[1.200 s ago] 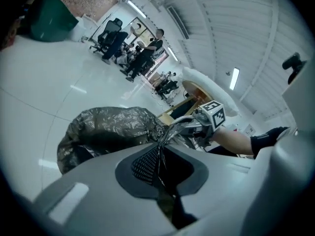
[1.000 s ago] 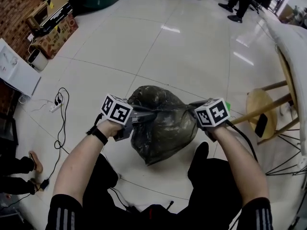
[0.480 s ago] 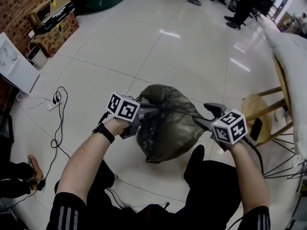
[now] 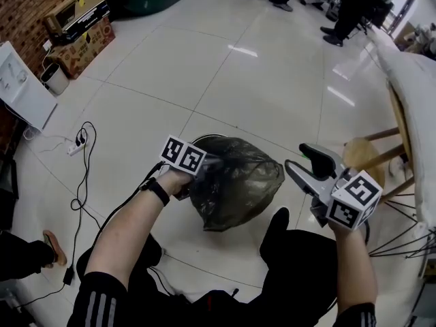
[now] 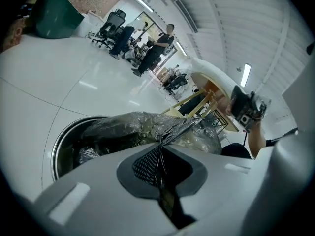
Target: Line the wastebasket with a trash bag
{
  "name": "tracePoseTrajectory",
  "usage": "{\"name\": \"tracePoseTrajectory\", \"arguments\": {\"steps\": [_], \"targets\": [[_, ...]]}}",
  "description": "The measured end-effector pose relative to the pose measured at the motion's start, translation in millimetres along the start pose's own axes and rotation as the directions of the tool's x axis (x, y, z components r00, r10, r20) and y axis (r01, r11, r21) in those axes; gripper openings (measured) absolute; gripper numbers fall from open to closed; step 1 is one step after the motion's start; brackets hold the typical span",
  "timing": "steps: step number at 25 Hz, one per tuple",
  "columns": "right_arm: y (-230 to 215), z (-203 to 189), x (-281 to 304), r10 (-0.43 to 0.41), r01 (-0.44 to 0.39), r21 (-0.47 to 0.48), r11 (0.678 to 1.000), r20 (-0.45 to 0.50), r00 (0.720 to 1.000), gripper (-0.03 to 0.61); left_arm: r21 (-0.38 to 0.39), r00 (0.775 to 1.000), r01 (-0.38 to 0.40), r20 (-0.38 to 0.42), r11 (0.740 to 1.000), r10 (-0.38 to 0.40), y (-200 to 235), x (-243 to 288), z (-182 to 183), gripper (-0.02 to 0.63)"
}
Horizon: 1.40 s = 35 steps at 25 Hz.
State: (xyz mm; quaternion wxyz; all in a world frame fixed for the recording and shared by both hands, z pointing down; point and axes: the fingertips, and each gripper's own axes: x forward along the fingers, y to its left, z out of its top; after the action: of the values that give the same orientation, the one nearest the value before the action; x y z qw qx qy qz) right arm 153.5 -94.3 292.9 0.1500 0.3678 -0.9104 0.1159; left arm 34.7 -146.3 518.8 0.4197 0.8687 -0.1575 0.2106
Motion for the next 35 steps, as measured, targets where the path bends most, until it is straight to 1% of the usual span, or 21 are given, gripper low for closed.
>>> {"name": "tracePoseTrajectory", "arguments": {"steps": [1, 3, 5, 8, 10, 13, 15, 17, 19, 21, 23, 24, 27, 29, 31, 32, 35], "targets": [[14.7, 10.1, 7.1, 0.027, -0.027, -0.032, 0.999, 0.002, 1.000, 0.194, 0.000, 1.000, -0.006, 0.005, 1.000, 0.006, 1.0, -1.9, 1.7, 0.000], [41.0, 8.5, 32.6, 0.091, -0.095, -0.078, 0.992, -0.055, 0.994, 0.101, 0.003, 0.999, -0.024, 0.024, 1.000, 0.024, 4.0, -7.5, 8.2, 0.000], [58.3, -15.9, 66.0, 0.144, -0.157, -0.079, 0.985, -0.147, 0.979, 0.053, 0.009, 0.998, -0.045, 0.044, 0.999, 0.044, 7.9, -13.1, 15.5, 0.000], [78.3, -60.5, 117.6, 0.209, -0.227, -0.027, 0.974, -0.288, 0.935, 0.008, 0.037, 0.996, -0.077, 0.054, 0.996, 0.075, 14.2, -21.2, 22.9, 0.000], [83.3, -84.0, 152.8, 0.212, -0.241, -0.033, 0.970, -0.364, 0.907, 0.006, 0.053, 0.995, -0.088, 0.055, 0.995, 0.085, 18.5, -27.3, 26.2, 0.000], [72.4, -124.2, 200.3, 0.148, -0.214, -0.094, 0.972, -0.464, 0.873, 0.006, 0.078, 0.993, -0.117, 0.039, 0.990, 0.114, 27.7, -37.6, 25.0, 0.000], [64.2, -153.8, 220.8, 0.103, -0.215, -0.154, 0.964, -0.532, 0.841, 0.006, 0.133, 0.987, -0.160, 0.008, 0.978, 0.160, 35.5, -43.5, 22.1, 0.000], [60.6, -177.7, 237.0, 0.092, -0.240, -0.184, 0.953, -0.579, 0.810, 0.006, 0.198, 0.977, -0.204, -0.023, 0.959, 0.212, 44.8, -50.0, 20.4, 0.000], [56.3, -196.2, 252.2, 0.091, -0.246, -0.178, 0.953, -0.605, 0.791, 0.006, 0.247, 0.965, -0.242, -0.042, 0.938, 0.260, 55.9, -56.8, 19.0, 0.000], [51.9, -217.6, 264.2, 0.092, -0.247, -0.158, 0.956, -0.639, 0.763, 0.006, 0.281, 0.954, -0.269, -0.051, 0.921, 0.294, 66.9, -61.6, 18.3, 0.000], [47.4, -241.0, 272.6, 0.095, -0.253, -0.139, 0.958, -0.677, 0.730, 0.006, 0.298, 0.948, -0.287, -0.050, 0.910, 0.315, 76.7, -64.5, 19.8, 0.000], [43.7, -249.9, 276.9, 0.088, -0.259, -0.149, 0.954, -0.689, 0.719, 0.006, 0.303, 0.945, -0.296, -0.047, 0.906, 0.324, 81.7, -65.5, 21.3, 0.000], [31.2, -265.7, 294.0, 0.046, -0.301, -0.238, 0.924, -0.710, 0.702, 0.006, 0.331, 0.931, -0.327, -0.049, 0.885, 0.362, 100.7, -69.2, 24.1, 0.000], [25.2, -276.5, 303.4, 0.025, -0.320, -0.265, 0.910, -0.733, 0.680, 0.006, 0.350, 0.922, -0.343, -0.055, 0.872, 0.384, 115.0, -70.5, 22.9, 0.000], [20.9, -286.9, 311.8, 0.015, -0.329, -0.268, 0.905, -0.755, 0.656, 0.006, 0.355, 0.916, -0.352, -0.061, 0.866, 0.397, 127.5, -69.6, 20.2, 0.000], [20.1, -290.8, 317.2, 0.020, -0.333, -0.262, 0.906, -0.758, 0.652, 0.006, 0.354, 0.914, -0.355, -0.065, 0.865, 0.401, 133.1, -68.7, 18.5, 0.000], [18.8, -304.8, 334.3, 0.055, -0.345, -0.233, 0.909, -0.754, 0.654, 0.006, 0.357, 0.910, -0.355, -0.079, 0.864, 0.406, 146.5, -63.7, 11.4, 0.000]]}}
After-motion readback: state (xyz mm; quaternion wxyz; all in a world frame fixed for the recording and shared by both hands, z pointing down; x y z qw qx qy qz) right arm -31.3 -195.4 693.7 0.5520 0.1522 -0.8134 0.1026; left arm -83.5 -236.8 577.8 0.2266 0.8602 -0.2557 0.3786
